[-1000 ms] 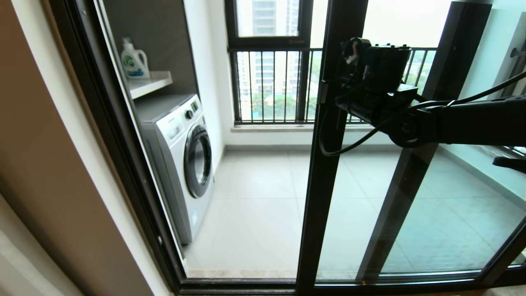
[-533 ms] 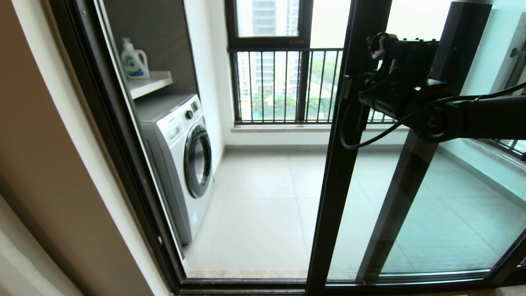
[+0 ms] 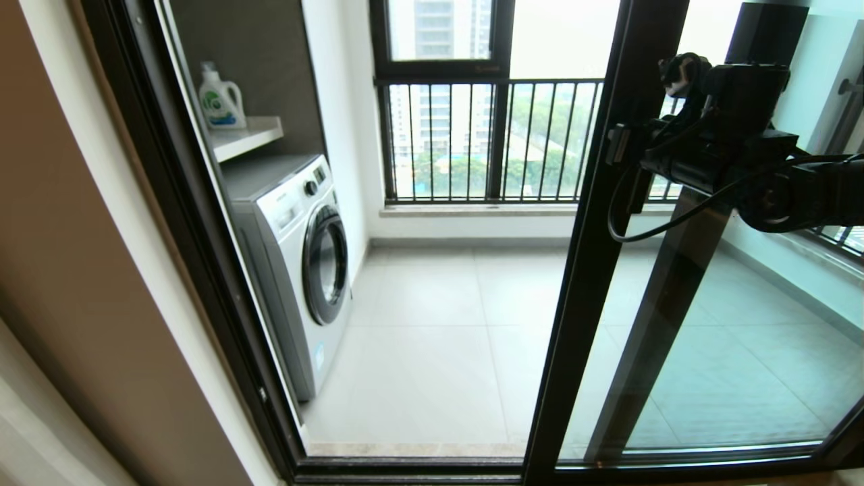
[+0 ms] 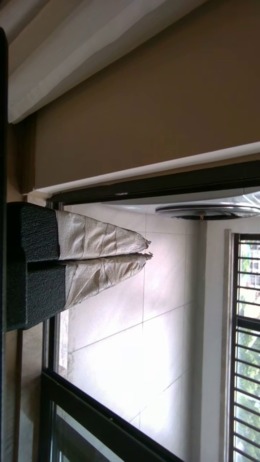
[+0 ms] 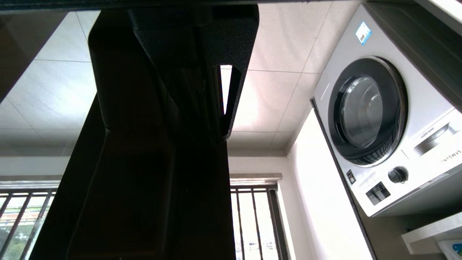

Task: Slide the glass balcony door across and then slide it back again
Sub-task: Open the slid door

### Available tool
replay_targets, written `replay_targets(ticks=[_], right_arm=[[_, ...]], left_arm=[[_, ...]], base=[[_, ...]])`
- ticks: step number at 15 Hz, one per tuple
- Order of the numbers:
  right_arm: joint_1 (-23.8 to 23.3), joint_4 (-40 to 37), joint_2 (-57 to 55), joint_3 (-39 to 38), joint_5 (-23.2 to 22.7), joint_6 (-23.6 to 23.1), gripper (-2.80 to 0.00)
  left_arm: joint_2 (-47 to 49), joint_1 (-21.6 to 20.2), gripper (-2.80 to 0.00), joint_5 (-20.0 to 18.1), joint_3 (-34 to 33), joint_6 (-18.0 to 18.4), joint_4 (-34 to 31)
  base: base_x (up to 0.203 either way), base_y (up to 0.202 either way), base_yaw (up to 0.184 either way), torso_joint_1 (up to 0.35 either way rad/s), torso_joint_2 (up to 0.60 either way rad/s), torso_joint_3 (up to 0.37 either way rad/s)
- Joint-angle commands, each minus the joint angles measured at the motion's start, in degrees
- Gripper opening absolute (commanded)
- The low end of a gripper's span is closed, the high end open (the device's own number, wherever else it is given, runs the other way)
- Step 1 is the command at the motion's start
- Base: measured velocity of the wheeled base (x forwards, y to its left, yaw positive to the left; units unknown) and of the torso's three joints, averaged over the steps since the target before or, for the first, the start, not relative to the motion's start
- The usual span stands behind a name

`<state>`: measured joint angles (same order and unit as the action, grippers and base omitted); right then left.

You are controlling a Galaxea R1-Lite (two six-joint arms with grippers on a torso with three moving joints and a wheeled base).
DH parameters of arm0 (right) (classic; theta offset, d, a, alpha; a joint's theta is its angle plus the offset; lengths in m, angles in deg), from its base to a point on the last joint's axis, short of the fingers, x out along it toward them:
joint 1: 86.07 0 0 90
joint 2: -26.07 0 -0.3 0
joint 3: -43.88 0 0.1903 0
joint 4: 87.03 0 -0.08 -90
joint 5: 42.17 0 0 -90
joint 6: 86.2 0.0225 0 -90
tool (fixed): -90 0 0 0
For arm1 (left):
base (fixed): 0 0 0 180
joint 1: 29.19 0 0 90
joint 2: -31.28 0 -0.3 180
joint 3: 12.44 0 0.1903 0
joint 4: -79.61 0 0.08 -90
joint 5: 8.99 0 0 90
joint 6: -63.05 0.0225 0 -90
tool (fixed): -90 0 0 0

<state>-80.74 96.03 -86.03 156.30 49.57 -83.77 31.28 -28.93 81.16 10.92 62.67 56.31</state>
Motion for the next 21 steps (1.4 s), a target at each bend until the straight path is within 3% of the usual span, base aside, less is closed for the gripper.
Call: replay_targets(ticks=[1, 13, 21], right_arm=[[-2.63, 0.11, 1.16, -0.77, -0.80, 0.06, -2.80], [-13.33, 0.11, 1.80, -0.91, -6.28, 0.12, -2.80], [-11.58, 0.11, 2.84, -0.21, -6.76, 0.04, -2.80]], left_arm=[[0.11, 0.00, -2.80, 0.02, 0.00, 0.01, 0.01], [0.09, 0.00, -2.80, 0.02, 0.00, -0.02, 0.01], [0.13, 0.00, -2.80, 0.02, 0.00, 0.02, 0.01]], base=[[0.000, 0.000, 0.000, 0.000, 0.00, 0.000], [0.000, 0.000, 0.000, 0.000, 0.00, 0.000], [0.000, 0.000, 0.000, 0.000, 0.00, 0.000]])
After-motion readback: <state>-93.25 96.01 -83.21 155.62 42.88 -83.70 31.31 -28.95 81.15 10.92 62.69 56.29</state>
